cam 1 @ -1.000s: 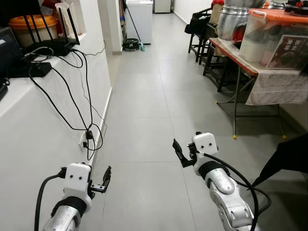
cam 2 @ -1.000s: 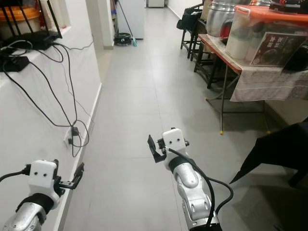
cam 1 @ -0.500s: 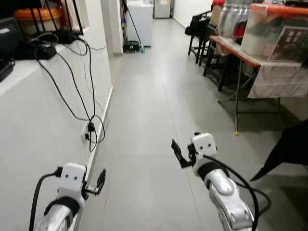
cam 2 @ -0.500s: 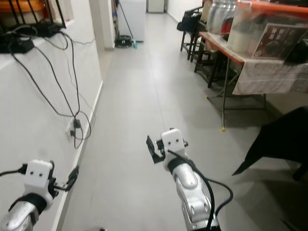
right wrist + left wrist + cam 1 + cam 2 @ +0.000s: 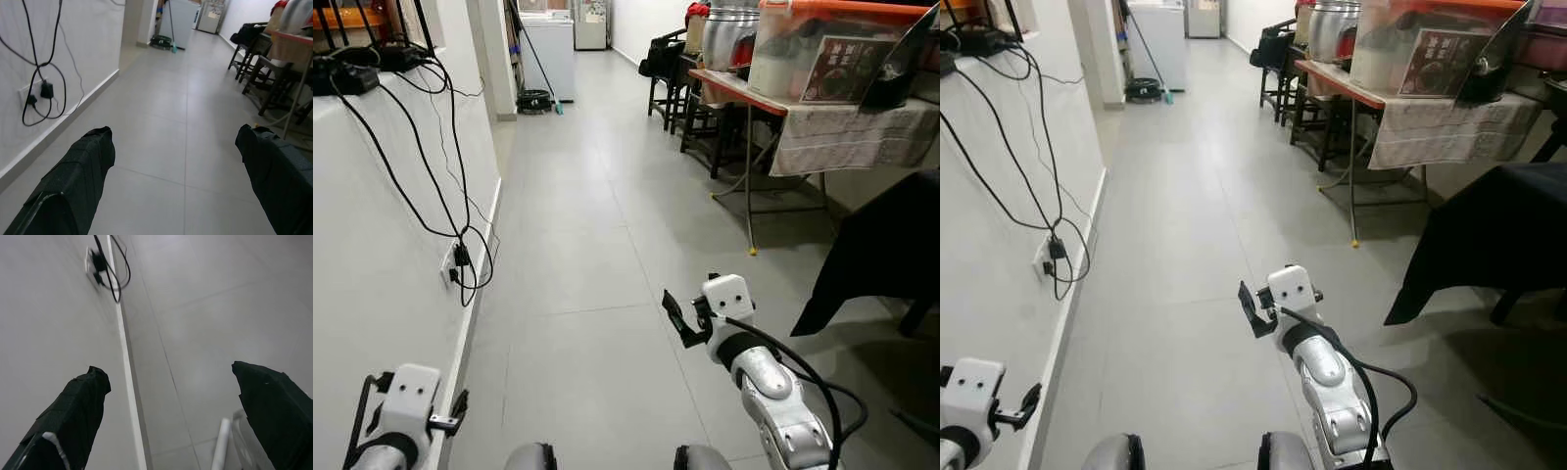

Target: Building children table

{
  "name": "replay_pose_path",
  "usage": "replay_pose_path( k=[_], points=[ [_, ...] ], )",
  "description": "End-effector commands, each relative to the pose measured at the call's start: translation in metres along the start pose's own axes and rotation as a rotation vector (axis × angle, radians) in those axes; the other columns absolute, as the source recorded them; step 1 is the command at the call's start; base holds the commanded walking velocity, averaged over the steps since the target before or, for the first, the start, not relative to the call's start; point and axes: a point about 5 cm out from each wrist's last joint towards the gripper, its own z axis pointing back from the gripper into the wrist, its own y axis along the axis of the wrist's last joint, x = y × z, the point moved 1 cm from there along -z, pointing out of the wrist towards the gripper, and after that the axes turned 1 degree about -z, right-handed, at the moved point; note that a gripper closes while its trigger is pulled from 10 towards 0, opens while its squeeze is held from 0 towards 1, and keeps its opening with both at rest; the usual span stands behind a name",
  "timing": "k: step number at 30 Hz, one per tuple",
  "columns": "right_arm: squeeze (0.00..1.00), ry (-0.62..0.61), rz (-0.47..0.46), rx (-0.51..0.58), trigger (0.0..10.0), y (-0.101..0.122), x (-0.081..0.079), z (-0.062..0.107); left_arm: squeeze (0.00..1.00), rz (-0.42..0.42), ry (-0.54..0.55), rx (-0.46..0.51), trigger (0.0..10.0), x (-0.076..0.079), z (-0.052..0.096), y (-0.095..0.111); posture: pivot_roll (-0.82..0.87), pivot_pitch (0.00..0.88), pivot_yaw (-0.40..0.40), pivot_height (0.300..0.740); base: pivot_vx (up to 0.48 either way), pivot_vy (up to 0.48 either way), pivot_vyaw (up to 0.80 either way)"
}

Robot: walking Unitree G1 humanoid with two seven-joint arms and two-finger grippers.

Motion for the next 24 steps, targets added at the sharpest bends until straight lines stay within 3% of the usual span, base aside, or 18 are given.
replay_pose_path(
  k=[1,15,17,18,24],
  points=[
    [0.0,0.004,0.003,-0.009,10.0,0.001,0.002,-0.002,0.0,-0.006,0.003,-0.072,10.0,-0.009,0.001,-0.012,0.03,0.0,-0.051,0.545,0.0,0.0,0.0],
    [0.0,-0.036,0.015,-0.062,10.0,-0.004,0.007,-0.005,0.0,0.053,-0.186,-0.168,10.0,-0.004,0.011,-0.033,0.04,0.0,-0.06,0.49,0.0,0.0,0.0],
    [0.0,-0.042,0.015,-0.065,10.0,-0.004,0.008,-0.005,0.0,0.073,-0.226,-0.174,10.0,-0.001,0.014,-0.034,0.04,0.0,-0.06,0.485,0.0,0.0,0.0],
    [0.0,-0.052,0.019,-0.071,10.0,-0.004,0.009,-0.006,0.0,0.095,-0.305,-0.187,10.0,0.006,0.018,-0.036,0.04,0.0,-0.06,0.475,0.0,0.0,0.0],
    [0.0,-0.071,0.022,-0.077,10.0,-0.005,0.011,-0.006,0.0,0.105,-0.398,-0.236,10.0,0.011,0.027,-0.045,0.03,0.0,-0.06,0.455,0.0,0.0,0.0]
  ],
)
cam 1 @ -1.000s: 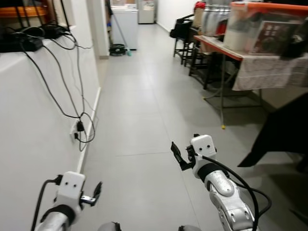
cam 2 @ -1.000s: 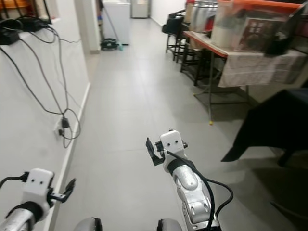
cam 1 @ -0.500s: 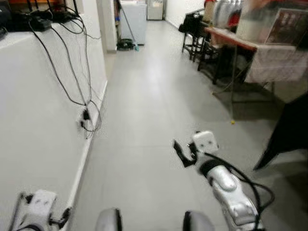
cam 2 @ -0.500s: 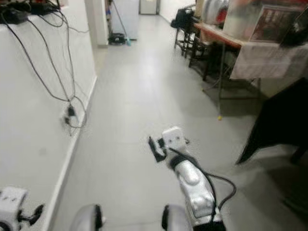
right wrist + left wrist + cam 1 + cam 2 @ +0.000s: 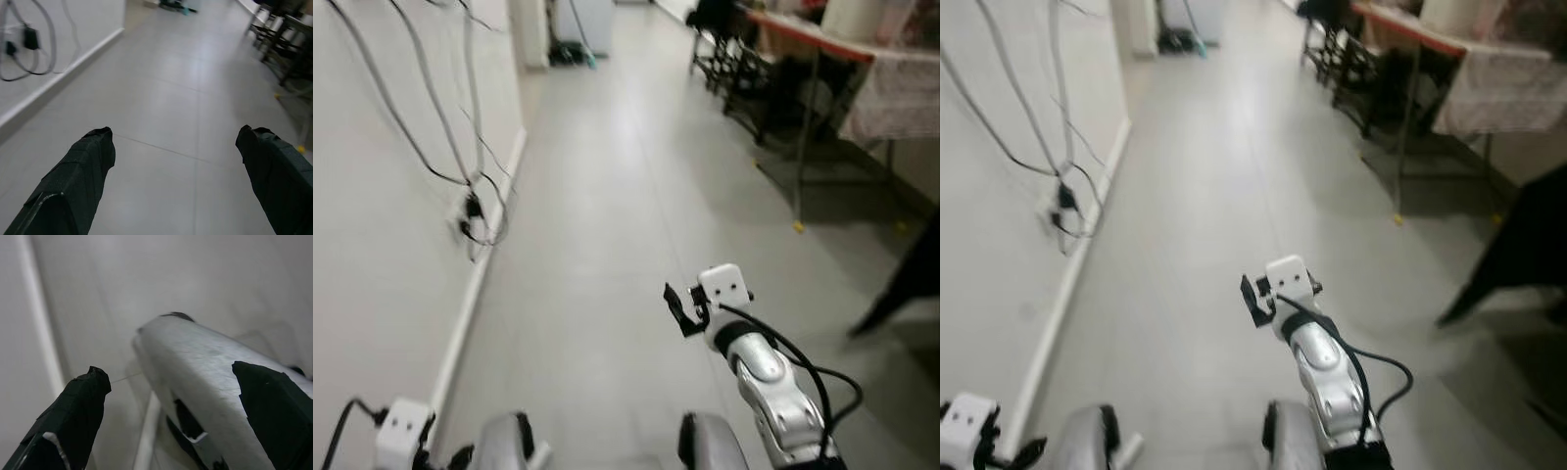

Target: Building children table

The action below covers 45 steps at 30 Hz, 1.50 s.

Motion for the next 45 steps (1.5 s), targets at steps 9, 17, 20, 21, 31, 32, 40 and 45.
replay_pose_path(
  k=[9,17,20,21,31,32,40,45],
  points=[
    [0.0,-0.045,-0.001,-0.015,10.0,-0.002,0.005,-0.001,0.0,0.023,-0.098,-0.082,10.0,0.006,0.01,-0.017,0.03,0.0,-0.063,0.42,0.0,0.0,0.0],
    [0.0,-0.052,0.003,-0.02,10.0,-0.003,0.006,-0.002,0.0,0.016,0.019,-0.162,10.0,-0.015,0.016,-0.032,0.04,0.0,-0.068,0.39,0.0,0.0,0.0],
    [0.0,-0.052,0.006,-0.026,10.0,-0.004,0.005,-0.002,0.0,-0.016,0.352,-0.141,10.0,-0.064,0.026,-0.025,0.04,0.0,-0.07,0.375,0.0,0.0,0.0],
    [0.0,-0.054,0.007,-0.027,10.0,-0.004,0.006,-0.003,0.0,-0.031,0.429,-0.095,10.0,-0.076,0.032,-0.015,0.04,0.0,-0.07,0.37,0.0,0.0,0.0],
    [0.0,-0.051,0.004,-0.033,10.0,-0.006,0.003,-0.004,0.0,0.002,0.42,-0.097,10.0,-0.07,0.035,-0.019,0.05,0.0,-0.072,0.335,0.0,0.0,0.0],
    [0.0,-0.051,0.004,-0.033,10.0,-0.006,0.003,-0.004,0.0,0.002,0.42,-0.097,10.0,-0.07,0.035,-0.019,0.05,0.0,-0.072,0.335,0.0,0.0,0.0],
    [0.0,-0.059,0.008,-0.044,10.0,-0.007,0.007,-0.004,0.0,0.086,0.194,-0.196,10.0,-0.027,0.014,-0.052,0.04,0.0,-0.066,0.305,0.0,0.0,0.0],
    [0.0,-0.062,0.006,-0.077,10.0,-0.012,0.005,-0.003,0.0,0.102,0.057,-0.256,10.0,-0.019,0.013,-0.06,0.04,0.0,-0.062,0.3,0.0,0.0,0.0]
  ],
)
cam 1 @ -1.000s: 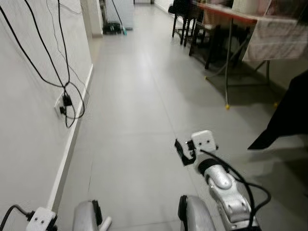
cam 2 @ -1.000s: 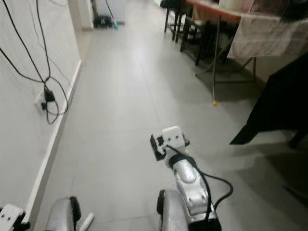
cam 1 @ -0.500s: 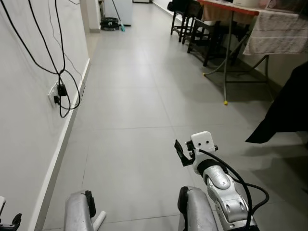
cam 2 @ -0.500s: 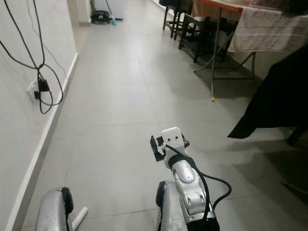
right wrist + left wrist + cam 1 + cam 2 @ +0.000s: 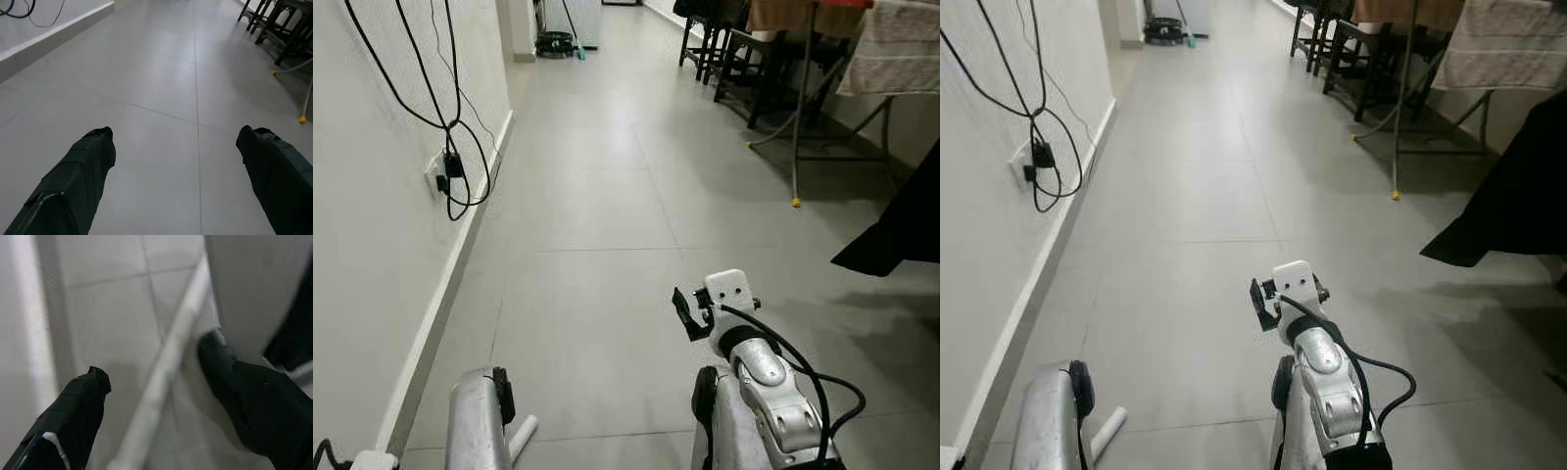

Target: Building children table

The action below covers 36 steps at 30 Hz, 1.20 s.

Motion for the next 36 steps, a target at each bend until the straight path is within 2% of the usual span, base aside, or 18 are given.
replay_pose_path(
  k=[1,7,12,17,20,26,35,36],
  points=[
    [0.0,-0.007,0.009,-0.031,10.0,-0.004,-0.001,0.0,0.0,0.004,-0.059,-0.047,10.0,0.001,0.0,-0.008,0.04,0.0,-0.06,0.3,0.0,0.0,0.0],
    [0.0,-0.013,0.004,-0.048,10.0,-0.007,0.0,0.002,0.0,-0.021,-0.107,-0.081,10.0,0.0,-0.001,-0.014,0.03,0.0,-0.056,0.3,0.0,0.0,0.0],
    [0.0,-0.032,-0.007,-0.055,10.0,-0.005,0.008,0.005,0.0,-0.064,-0.143,-0.097,10.0,0.0,-0.001,-0.014,0.01,0.0,-0.059,0.3,0.0,0.0,0.0],
    [0.0,-0.045,-0.008,-0.048,10.0,0.0,0.016,0.009,0.0,-0.08,-0.147,-0.089,10.0,-0.001,-0.003,-0.015,-0.02,0.0,-0.055,0.3,0.0,0.0,0.0],
    [0.0,-0.063,0.0,-0.042,10.0,0.01,0.025,0.013,0.0,-0.059,-0.208,-0.066,10.0,0.003,-0.006,-0.017,-0.04,0.0,-0.055,0.3,0.0,0.0,0.0],
    [0.0,-0.057,0.005,-0.044,10.0,0.02,0.03,0.013,0.0,-0.083,-0.263,-0.099,10.0,0.004,0.001,-0.024,-0.05,0.0,-0.061,0.3,0.0,0.0,0.0],
    [0.0,-0.036,-0.002,-0.029,10.0,0.034,0.03,0.005,0.0,-0.102,-0.243,-0.146,10.0,-0.005,0.005,-0.034,-0.06,0.049,-0.065,0.3,0.0,0.0,0.0],
    [0.0,-0.034,0.016,-0.009,10.0,0.042,0.036,0.006,0.0,-0.104,-0.193,-0.154,10.0,-0.012,0.004,-0.039,-0.08,0.069,-0.079,0.3,0.0,0.0,0.0]
  ],
)
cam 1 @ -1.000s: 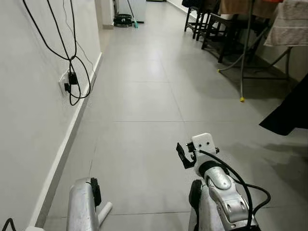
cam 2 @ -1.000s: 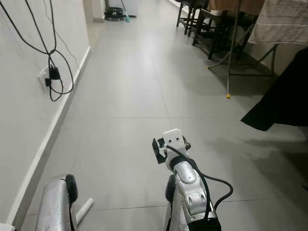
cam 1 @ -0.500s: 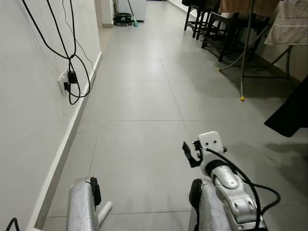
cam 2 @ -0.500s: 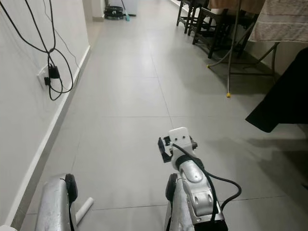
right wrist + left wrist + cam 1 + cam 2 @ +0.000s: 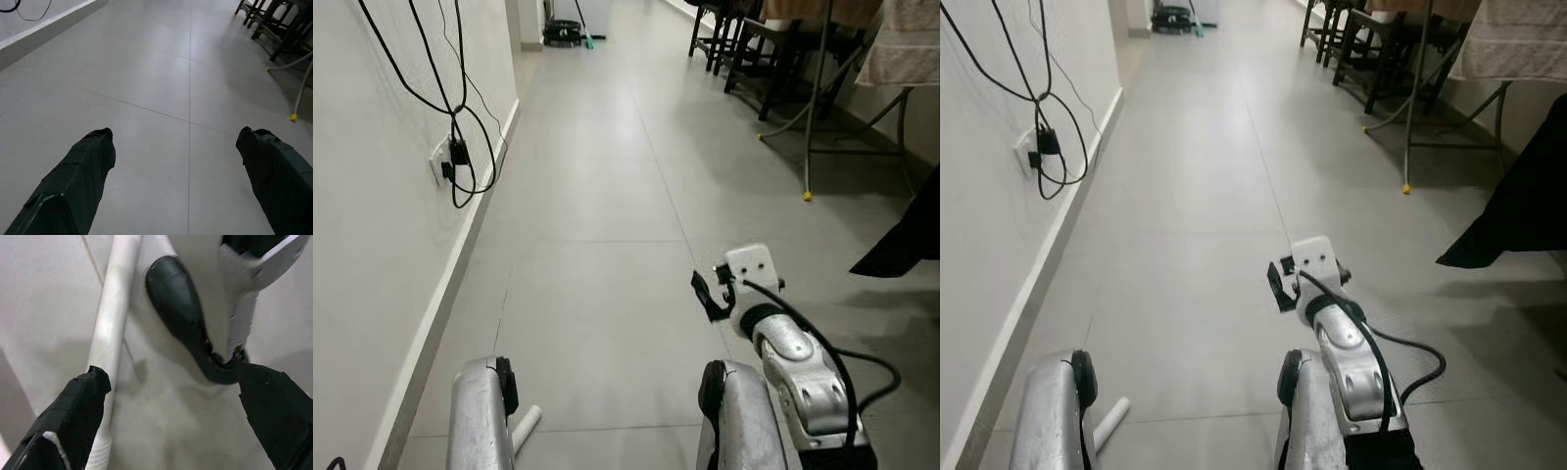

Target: Building children table

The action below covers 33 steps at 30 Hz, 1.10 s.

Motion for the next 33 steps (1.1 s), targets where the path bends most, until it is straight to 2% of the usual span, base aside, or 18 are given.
replay_pose_path(
  k=[1,5,7,20,24,28,31,33],
  points=[
    [0.0,-0.011,0.011,0.007,10.0,0.007,0.012,0.005,0.0,-0.004,0.058,-0.033,10.0,-0.007,0.002,-0.01,-0.09,0.076,-0.082,0.3,0.0,0.0,0.0],
    [0.0,-0.013,0.02,0.014,10.0,0.009,0.017,0.008,0.0,0.007,0.091,-0.031,10.0,-0.01,0.001,-0.013,-0.1,0.091,-0.087,0.3,0.0,0.0,0.0],
    [0.0,-0.021,0.048,0.051,10.0,0.018,0.026,0.015,0.0,0.055,0.094,-0.026,10.0,-0.008,0.0,-0.021,-0.12,0.12,-0.097,0.3,0.0,0.0,0.0],
    [0.0,-0.003,0.045,0.131,10.0,0.046,0.028,0.011,0.0,0.062,0.029,-0.005,10.0,0.009,-0.006,-0.024,-0.16,0.207,-0.132,0.3,0.0,0.0,0.0],
    [0.0,0.116,0.011,0.18,10.0,0.061,0.0,0.006,0.0,0.056,0.036,-0.048,10.0,0.015,-0.002,-0.041,-0.16,0.274,-0.153,0.3,0.0,0.0,0.0],
    [0.0,0.168,0.0,0.203,10.0,0.068,-0.011,0.006,0.0,0.042,0.049,-0.065,10.0,0.017,0.003,-0.049,-0.15,0.303,-0.161,0.3,0.0,0.0,0.0],
    [0.0,0.168,0.0,0.203,10.0,0.068,-0.011,0.006,0.0,0.042,0.049,-0.065,10.0,0.017,0.003,-0.049,-0.15,0.303,-0.161,0.3,0.0,0.0,0.0],
    [0.0,0.219,0.0,0.228,10.0,0.078,-0.019,0.004,0.0,0.027,0.095,-0.069,10.0,0.012,0.003,-0.052,-0.17,0.321,-0.17,0.3,0.0,0.0,0.0]
  ],
)
